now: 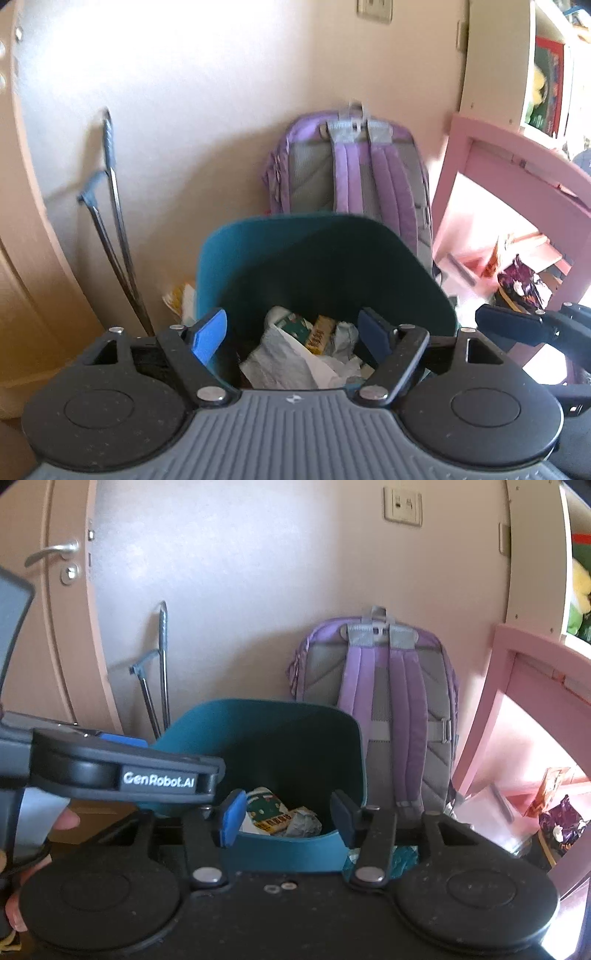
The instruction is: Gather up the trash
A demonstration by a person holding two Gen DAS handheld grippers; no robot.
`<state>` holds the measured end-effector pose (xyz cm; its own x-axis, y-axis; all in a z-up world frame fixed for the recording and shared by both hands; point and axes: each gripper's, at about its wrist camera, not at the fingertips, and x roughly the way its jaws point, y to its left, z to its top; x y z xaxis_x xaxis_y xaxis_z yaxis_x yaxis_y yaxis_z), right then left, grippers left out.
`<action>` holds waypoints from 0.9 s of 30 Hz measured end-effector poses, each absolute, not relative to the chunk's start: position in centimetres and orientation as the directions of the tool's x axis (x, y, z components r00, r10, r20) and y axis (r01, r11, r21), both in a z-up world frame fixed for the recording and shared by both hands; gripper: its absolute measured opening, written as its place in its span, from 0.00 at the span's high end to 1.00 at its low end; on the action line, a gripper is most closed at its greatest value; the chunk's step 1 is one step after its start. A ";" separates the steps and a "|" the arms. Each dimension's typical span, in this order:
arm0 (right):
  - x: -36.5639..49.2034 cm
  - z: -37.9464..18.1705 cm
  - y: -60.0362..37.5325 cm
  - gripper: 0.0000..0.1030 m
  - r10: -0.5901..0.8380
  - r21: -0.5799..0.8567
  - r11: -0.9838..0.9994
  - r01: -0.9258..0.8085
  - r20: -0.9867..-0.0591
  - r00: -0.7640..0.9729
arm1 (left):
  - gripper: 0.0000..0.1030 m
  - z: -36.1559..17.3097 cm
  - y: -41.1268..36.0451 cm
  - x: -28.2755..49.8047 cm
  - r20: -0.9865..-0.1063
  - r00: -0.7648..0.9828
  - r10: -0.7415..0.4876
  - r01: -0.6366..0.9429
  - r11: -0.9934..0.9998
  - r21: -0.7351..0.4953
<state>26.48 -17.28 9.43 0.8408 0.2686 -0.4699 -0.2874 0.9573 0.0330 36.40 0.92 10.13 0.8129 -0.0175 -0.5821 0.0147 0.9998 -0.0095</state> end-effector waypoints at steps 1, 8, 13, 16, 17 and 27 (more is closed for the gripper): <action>26.0 9.8 -17.3 0.49 0.269 0.032 0.957 -0.287 -0.463 0.845 | 0.23 10.5 0.9 35.8 -0.569 0.822 -0.008 0.011 1.000 0.003; 22.8 12.0 -17.3 0.42 0.287 0.028 0.952 -0.305 -0.430 0.856 | 0.23 13.0 1.4 31.8 -0.515 0.857 -0.001 0.008 1.000 0.011; 20.9 13.1 -17.4 0.38 0.286 0.018 0.952 -0.305 -0.410 0.866 | 0.22 14.5 1.7 29.5 -0.495 0.869 0.015 -0.009 1.000 0.014; 19.9 13.6 -17.7 0.36 0.287 0.029 0.953 -0.300 -0.396 0.872 | 0.18 15.2 2.2 28.1 -0.478 0.878 0.013 -0.020 1.000 -0.010; 19.7 13.8 -17.8 0.35 0.289 0.030 0.953 -0.302 -0.395 0.872 | 0.10 15.5 2.3 27.6 -0.470 0.882 0.015 -0.023 1.000 -0.012; 17.3 15.8 -19.0 0.34 0.286 0.046 0.955 -0.292 -0.398 0.872 | 0.01 17.7 3.3 24.1 -0.459 0.888 0.022 -0.053 0.997 -0.054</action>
<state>17.26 -19.00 15.83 0.8716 0.2860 -0.3981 -0.2923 0.9552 0.0462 24.15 3.35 17.66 0.8881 0.0223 -0.4592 -0.0530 0.9971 -0.0542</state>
